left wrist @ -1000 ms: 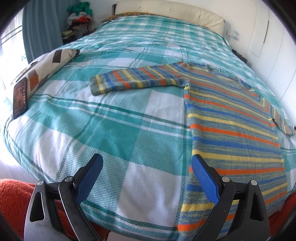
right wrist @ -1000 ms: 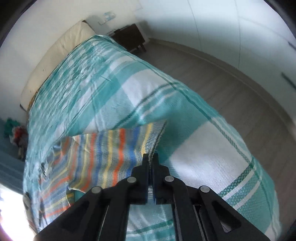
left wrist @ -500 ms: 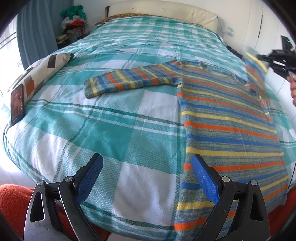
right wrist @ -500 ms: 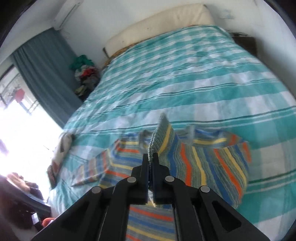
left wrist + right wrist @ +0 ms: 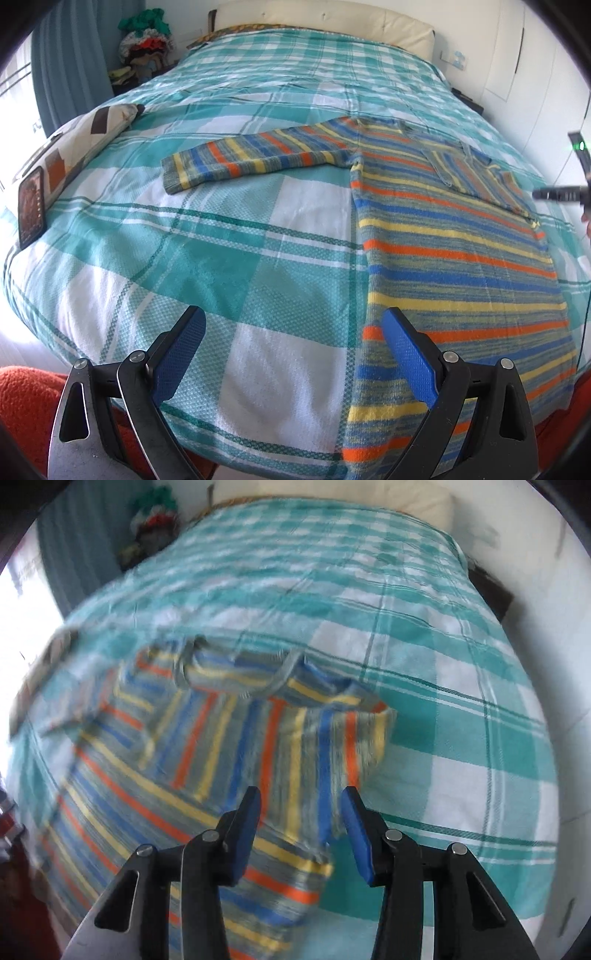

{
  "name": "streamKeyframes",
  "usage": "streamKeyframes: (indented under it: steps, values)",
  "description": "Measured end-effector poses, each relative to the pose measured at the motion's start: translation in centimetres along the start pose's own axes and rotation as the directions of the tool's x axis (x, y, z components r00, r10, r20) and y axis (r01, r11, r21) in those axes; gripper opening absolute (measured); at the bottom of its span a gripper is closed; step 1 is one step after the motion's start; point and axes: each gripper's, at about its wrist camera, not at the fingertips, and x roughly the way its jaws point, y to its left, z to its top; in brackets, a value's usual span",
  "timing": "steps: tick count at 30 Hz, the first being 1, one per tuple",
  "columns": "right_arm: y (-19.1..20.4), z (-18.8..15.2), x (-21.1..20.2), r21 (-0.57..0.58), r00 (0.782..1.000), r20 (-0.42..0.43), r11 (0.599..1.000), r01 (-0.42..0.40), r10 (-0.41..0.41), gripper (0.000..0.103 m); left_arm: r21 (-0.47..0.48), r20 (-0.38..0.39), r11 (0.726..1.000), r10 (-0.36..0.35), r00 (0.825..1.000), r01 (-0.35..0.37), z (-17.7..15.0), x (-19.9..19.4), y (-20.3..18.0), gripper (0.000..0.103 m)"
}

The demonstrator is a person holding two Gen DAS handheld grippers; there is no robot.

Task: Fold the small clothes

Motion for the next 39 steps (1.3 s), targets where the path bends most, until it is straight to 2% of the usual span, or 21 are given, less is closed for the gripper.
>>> streamKeyframes:
  steps: [2,4,5,6,8,9,13,17,19,21,22,23,24,25,27,29,32,34,36,39]
  values:
    - [0.7,-2.1,1.8,-0.066,0.999,-0.046,0.998,0.01,-0.013,0.047,0.0,-0.001,1.0,0.003,1.0,-0.003,-0.1,0.0,-0.1,0.097]
    - [0.4,-3.7,3.4,-0.084,0.992,-0.054,0.991,0.106,-0.111,0.045,0.006,-0.01,1.0,0.007,1.0,-0.007,-0.2,0.2,-0.2,0.097]
    - [-0.6,-4.4,4.2,-0.057,0.985,-0.071,0.986,0.155,-0.159,0.045,0.012,-0.013,1.0,0.013,1.0,-0.013,-0.2,0.3,-0.3,0.097]
    - [-2.2,-5.1,4.7,0.01,0.984,-0.079,0.986,0.164,-0.163,0.045,0.019,-0.015,1.0,0.02,1.0,-0.02,-0.2,0.4,-0.4,0.097]
    - [-5.4,-6.2,4.2,0.165,0.994,-0.047,0.981,0.105,-0.098,0.05,0.026,-0.013,0.999,0.026,1.0,-0.026,-0.3,0.4,-0.4,0.097]
    - [-6.2,-6.6,3.9,0.197,0.996,-0.038,0.977,0.086,-0.08,0.052,0.027,-0.012,0.999,0.025,1.0,-0.024,-0.3,0.4,-0.4,0.097]
    - [-6.5,-6.5,2.0,0.184,1.0,0.01,0.983,0.017,-0.019,0.052,0.029,-0.022,0.999,0.019,1.0,-0.019,-0.3,0.7,-0.4,0.097]
    - [-5.5,-4.4,0.0,0.126,0.994,0.095,0.99,-0.062,0.05,0.051,0.025,-0.023,0.999,0.023,0.999,-0.023,-0.2,0.9,-0.5,0.097]
    - [-5.1,-2.8,0.4,0.121,0.985,0.102,0.981,-0.152,0.14,0.037,0.023,-0.019,0.999,0.026,0.999,-0.026,-0.2,0.9,-0.5,0.097]
    - [-4.5,-1.7,1.9,0.091,0.976,0.075,0.973,-0.21,0.204,0.03,0.02,-0.024,0.999,0.028,0.999,-0.028,-0.1,1.1,-0.6,0.097]
    - [-4.2,-1.6,2.9,0.074,0.978,0.043,0.975,-0.207,0.205,0.03,0.019,-0.029,0.999,0.031,0.999,-0.03,-0.1,1.3,-0.6,0.097]
    - [-4.4,-1.6,4.5,0.053,0.985,-0.015,0.984,-0.17,0.171,0.028,0.018,-0.034,0.999,0.035,0.999,-0.034,-0.1,1.4,-0.6,0.097]
    - [-4.8,-1.8,5.7,0.023,0.991,-0.061,0.993,-0.12,0.121,0.018,0.017,-0.038,0.999,0.037,0.999,-0.036,-0.1,1.5,-0.6,0.097]
    - [-5.4,-1.9,6.2,0.014,0.991,-0.067,0.994,-0.112,0.112,0.003,0.016,-0.039,0.999,0.037,0.999,-0.037,-0.1,1.5,-0.6,0.097]
    - [-6.9,-1.1,5.7,0.065,0.994,-0.045,0.993,-0.094,0.097,0.0,0.012,-0.04,0.999,0.037,0.999,-0.036,-0.2,1.6,-0.6,0.097]
    - [-7.1,0.2,4.7,0.086,0.996,-0.002,0.992,-0.092,0.092,0.004,0.015,-0.051,0.999,0.036,0.998,-0.035,-0.2,1.9,-0.6,0.097]
    - [-6.0,2.4,4.5,0.041,0.997,0.036,0.996,-0.075,0.073,0.01,0.037,-0.061,0.998,0.049,0.997,-0.046,-0.2,2.4,-1.1,0.097]
    - [-5.8,3.4,6.1,0.036,1.0,0.025,0.999,-0.009,0.008,0.048,0.051,-0.064,0.997,0.06,0.996,-0.057,-0.3,2.5,-1.3,0.097]
    - [-5.8,2.9,8.1,0.038,0.997,-0.053,0.998,0.052,-0.05,0.05,0.061,-0.067,0.996,0.065,0.996,-0.061,-0.4,2.6,-1.5,0.097]
    - [-7.2,2.0,7.0,0.097,0.995,-0.04,0.991,0.097,-0.093,0.05,0.073,-0.06,0.995,0.07,0.996,-0.065,-0.5,2.4,-1.6,0.097]
